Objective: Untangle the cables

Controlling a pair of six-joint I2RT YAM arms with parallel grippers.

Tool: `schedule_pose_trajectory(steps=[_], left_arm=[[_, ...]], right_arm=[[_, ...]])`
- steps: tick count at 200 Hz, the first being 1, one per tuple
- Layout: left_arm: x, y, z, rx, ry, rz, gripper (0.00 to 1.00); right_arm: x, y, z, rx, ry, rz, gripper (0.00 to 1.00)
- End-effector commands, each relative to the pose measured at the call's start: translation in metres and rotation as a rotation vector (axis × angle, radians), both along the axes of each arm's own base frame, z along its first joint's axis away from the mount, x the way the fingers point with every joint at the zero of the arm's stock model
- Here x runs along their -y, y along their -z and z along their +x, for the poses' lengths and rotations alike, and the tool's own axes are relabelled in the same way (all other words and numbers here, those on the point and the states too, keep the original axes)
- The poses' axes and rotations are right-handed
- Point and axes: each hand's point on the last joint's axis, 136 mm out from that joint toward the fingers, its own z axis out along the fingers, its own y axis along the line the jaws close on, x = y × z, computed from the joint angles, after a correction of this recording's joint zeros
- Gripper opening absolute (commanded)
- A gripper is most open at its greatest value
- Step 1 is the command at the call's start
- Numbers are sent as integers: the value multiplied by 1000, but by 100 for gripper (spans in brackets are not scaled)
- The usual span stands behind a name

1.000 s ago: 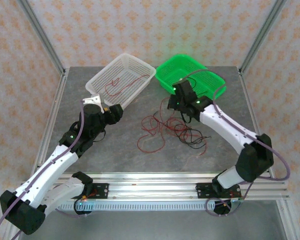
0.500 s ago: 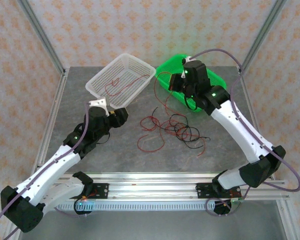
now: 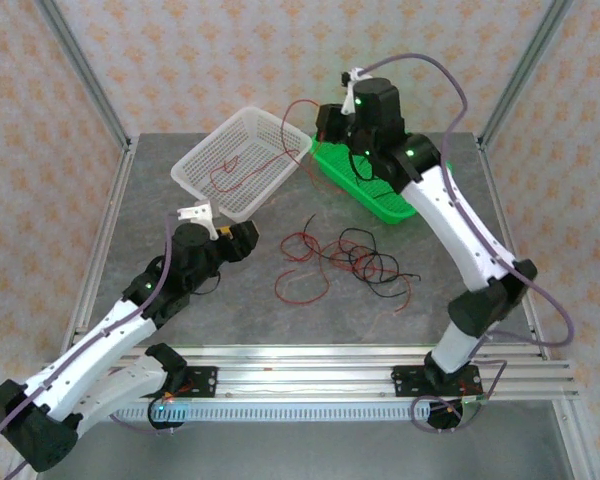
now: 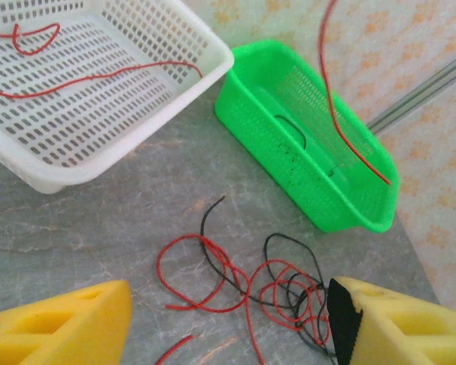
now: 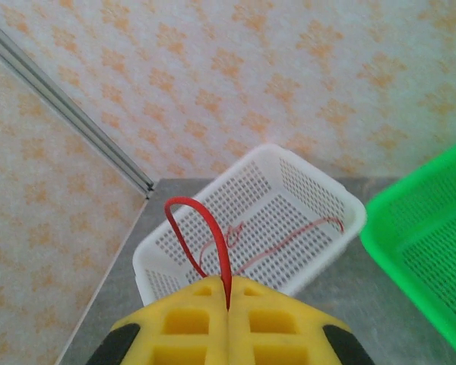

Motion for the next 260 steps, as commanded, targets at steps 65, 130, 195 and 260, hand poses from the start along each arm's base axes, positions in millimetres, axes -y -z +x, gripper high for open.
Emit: schedule_pose_trajectory(steps=[65, 130, 195, 260], left_arm=[[-29, -23, -24, 88, -76, -27, 77], [-30, -19, -34, 115, -61, -99, 94], [-30, -22, -34, 120, -60, -91, 93], [-34, -23, -33, 108, -81, -71, 93]], right_arm=[[-85, -16, 78, 220, -191, 72, 0], [-135, 21, 118, 335, -260, 159, 0], [-169, 52, 139, 448, -284, 298, 0], [-191, 152, 161, 387, -194, 103, 0]])
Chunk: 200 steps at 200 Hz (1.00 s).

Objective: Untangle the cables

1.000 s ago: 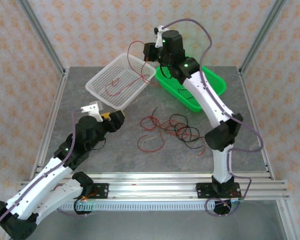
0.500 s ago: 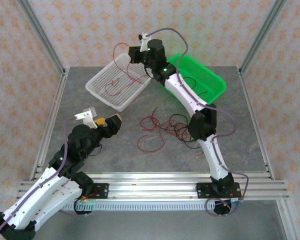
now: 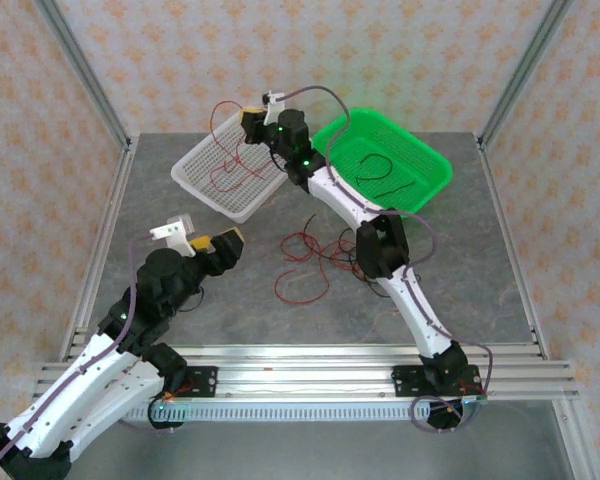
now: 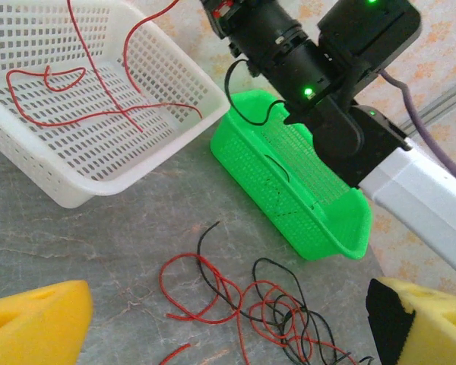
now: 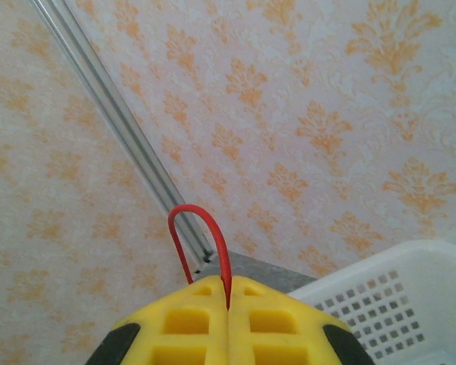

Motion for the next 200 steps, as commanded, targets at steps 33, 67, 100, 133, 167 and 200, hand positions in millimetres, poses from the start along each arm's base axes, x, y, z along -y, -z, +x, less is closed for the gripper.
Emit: schedule_pose_trajectory(steps=[33, 67, 100, 133, 167, 200], left_arm=[[-4, -18, 0, 17, -23, 1, 93], [-9, -25, -1, 17, -44, 10, 93], [-14, -28, 0, -7, -72, 34, 93], [-11, -27, 2, -48, -64, 50, 93], [-4, -15, 3, -115, -38, 65, 89], [5, 2, 4, -184, -4, 78, 85]], right_arm=[[-13, 56, 3, 79, 136, -288, 0], [6, 81, 10, 54, 258, -459, 0], [22, 92, 12, 23, 329, -558, 14], [25, 87, 10, 12, 329, -575, 39], [30, 64, 7, 20, 343, -557, 51], [42, 34, 1, 13, 378, -549, 58]])
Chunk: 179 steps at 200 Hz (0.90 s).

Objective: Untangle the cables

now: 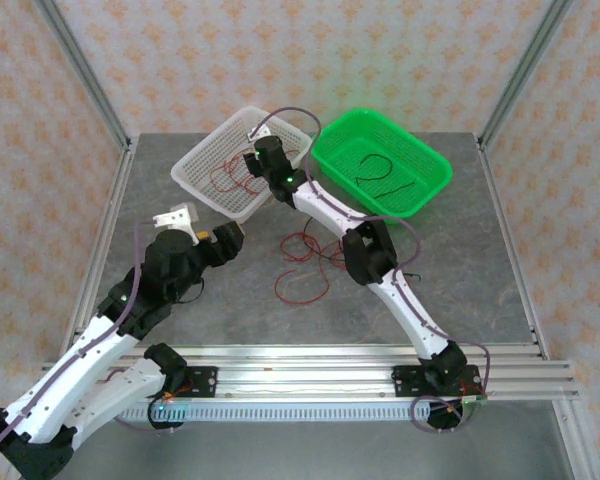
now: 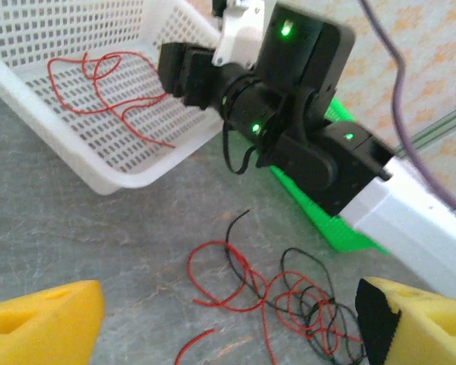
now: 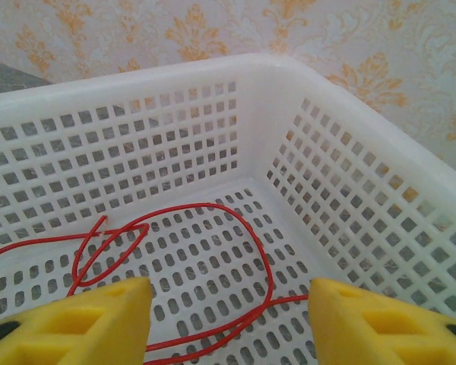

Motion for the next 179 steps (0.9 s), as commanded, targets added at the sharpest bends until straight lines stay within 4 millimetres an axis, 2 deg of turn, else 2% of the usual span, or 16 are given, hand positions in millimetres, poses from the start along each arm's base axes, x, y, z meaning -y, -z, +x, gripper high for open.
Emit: schedule_pose_trajectory(steps=[1, 23, 53, 78, 106, 127, 143, 179], left_arm=[[7, 5, -5, -53, 33, -7, 85], [12, 17, -6, -95, 53, -10, 83], [18, 39, -9, -155, 69, -14, 81], [24, 58, -12, -204, 81, -11, 81], [42, 79, -15, -253, 120, 14, 80], [63, 90, -14, -273, 159, 60, 80], [83, 96, -10, -284, 191, 112, 80], [123, 113, 15, -309, 218, 260, 77]], right_arm=[[17, -100, -7, 100, 57, 69, 58], [33, -119, -14, 80, 111, 59, 59], [63, -131, -31, 7, 200, 27, 60], [89, -124, -54, -86, 261, -8, 60], [119, -109, -88, -189, 313, -43, 59], [143, -94, -115, -240, 341, -49, 59], [160, -90, -137, -252, 355, -27, 59], [199, -73, -182, -278, 396, 13, 59]])
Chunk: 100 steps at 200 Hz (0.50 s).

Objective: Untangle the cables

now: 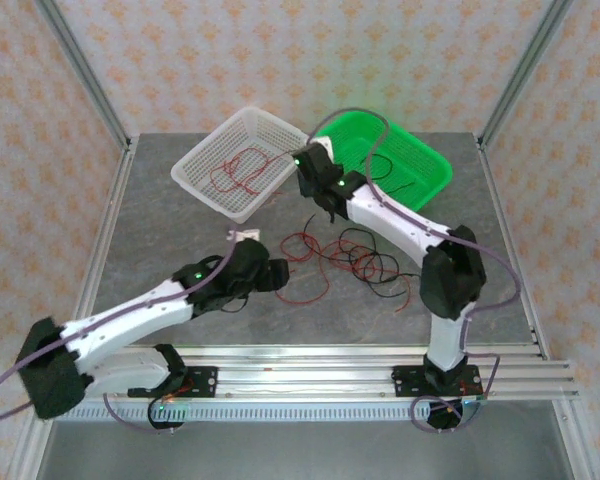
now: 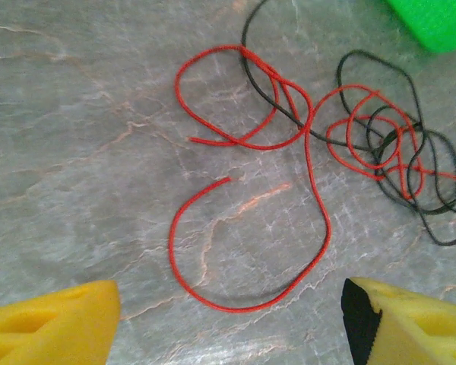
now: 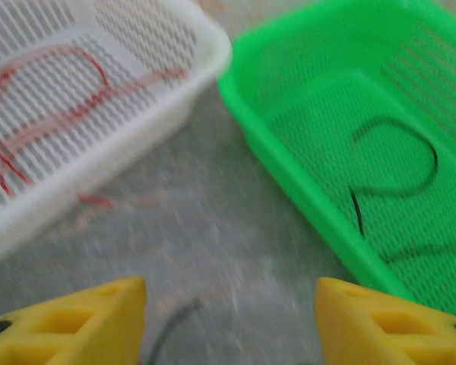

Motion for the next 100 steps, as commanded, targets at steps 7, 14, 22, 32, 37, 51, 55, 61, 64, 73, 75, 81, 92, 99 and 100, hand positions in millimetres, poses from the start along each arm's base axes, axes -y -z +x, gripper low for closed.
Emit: schedule_pose_trajectory(steps=[7, 14, 22, 32, 37, 51, 55, 61, 64, 73, 75, 81, 92, 99, 100], left_arm=[[29, -10, 34, 75, 2, 66, 77], [36, -5, 40, 69, 10, 89, 76], [44, -1, 48, 64, 21, 111, 76], [53, 5, 56, 58, 33, 136, 74], [57, 10, 61, 54, 36, 154, 74], [66, 20, 72, 43, 45, 199, 72], [69, 22, 75, 41, 47, 211, 71], [72, 27, 80, 34, 50, 229, 70], [74, 29, 81, 30, 52, 237, 69], [77, 35, 87, 23, 50, 263, 66], [78, 37, 88, 22, 47, 270, 66], [78, 40, 92, 19, 39, 289, 63], [76, 46, 98, 14, 20, 325, 61], [75, 49, 101, 11, 10, 342, 59], [75, 50, 102, 10, 8, 345, 59]], right_arm=[[32, -17, -30, 48, 86, 88, 59], [38, -14, -37, 45, 94, 96, 59], [46, -10, -46, 41, 103, 107, 59], [54, -6, -56, 36, 114, 121, 59], [58, -2, -62, 32, 118, 125, 59], [69, 5, -74, 23, 132, 142, 59], [72, 7, -77, 23, 136, 147, 59], [76, 9, -81, 20, 140, 153, 59], [79, 9, -83, 21, 145, 156, 59], [85, 12, -89, 18, 155, 160, 59], [86, 11, -90, 21, 156, 164, 59], [90, 11, -93, 22, 161, 168, 59], [96, 11, -98, 26, 171, 177, 59], [99, 11, -101, 28, 176, 183, 59], [100, 11, -101, 29, 177, 183, 59]])
